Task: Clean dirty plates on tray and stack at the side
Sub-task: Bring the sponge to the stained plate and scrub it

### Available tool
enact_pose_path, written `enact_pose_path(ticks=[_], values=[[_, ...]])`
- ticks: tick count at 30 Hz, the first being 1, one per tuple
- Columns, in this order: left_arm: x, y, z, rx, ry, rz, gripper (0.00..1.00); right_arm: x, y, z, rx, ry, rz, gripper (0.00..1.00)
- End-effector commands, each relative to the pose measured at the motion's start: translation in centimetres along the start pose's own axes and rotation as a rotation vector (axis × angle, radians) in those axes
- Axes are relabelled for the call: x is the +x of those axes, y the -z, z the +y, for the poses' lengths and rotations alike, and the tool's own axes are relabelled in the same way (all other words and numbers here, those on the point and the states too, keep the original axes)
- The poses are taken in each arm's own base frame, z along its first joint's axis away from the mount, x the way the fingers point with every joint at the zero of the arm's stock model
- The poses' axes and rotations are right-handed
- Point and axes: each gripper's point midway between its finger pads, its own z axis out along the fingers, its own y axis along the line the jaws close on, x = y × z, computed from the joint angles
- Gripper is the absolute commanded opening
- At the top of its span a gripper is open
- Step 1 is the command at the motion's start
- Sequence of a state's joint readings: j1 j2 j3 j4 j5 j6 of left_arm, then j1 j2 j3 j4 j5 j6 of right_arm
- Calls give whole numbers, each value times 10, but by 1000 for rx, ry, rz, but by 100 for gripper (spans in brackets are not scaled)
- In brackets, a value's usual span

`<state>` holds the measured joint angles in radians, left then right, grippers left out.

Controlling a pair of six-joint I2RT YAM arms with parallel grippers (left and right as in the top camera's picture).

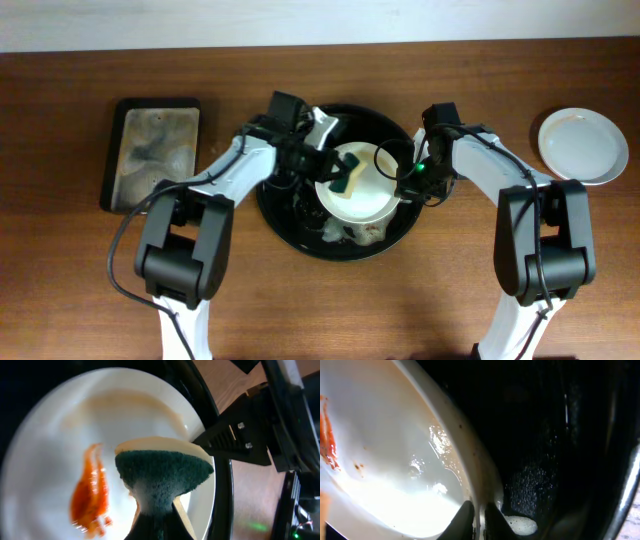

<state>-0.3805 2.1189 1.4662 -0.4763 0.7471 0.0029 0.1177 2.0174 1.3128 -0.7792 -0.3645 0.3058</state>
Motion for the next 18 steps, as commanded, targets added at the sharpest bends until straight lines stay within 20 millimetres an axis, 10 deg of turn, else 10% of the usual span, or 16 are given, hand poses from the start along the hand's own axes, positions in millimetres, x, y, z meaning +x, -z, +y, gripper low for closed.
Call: enact_pose_path(ticks=[1, 18], values=[[7, -20, 2, -124, 106, 29, 0, 0, -10, -5, 15, -24, 17, 9], [52, -54, 68, -478, 336, 96, 0, 0, -10, -5, 16, -25, 19, 4]])
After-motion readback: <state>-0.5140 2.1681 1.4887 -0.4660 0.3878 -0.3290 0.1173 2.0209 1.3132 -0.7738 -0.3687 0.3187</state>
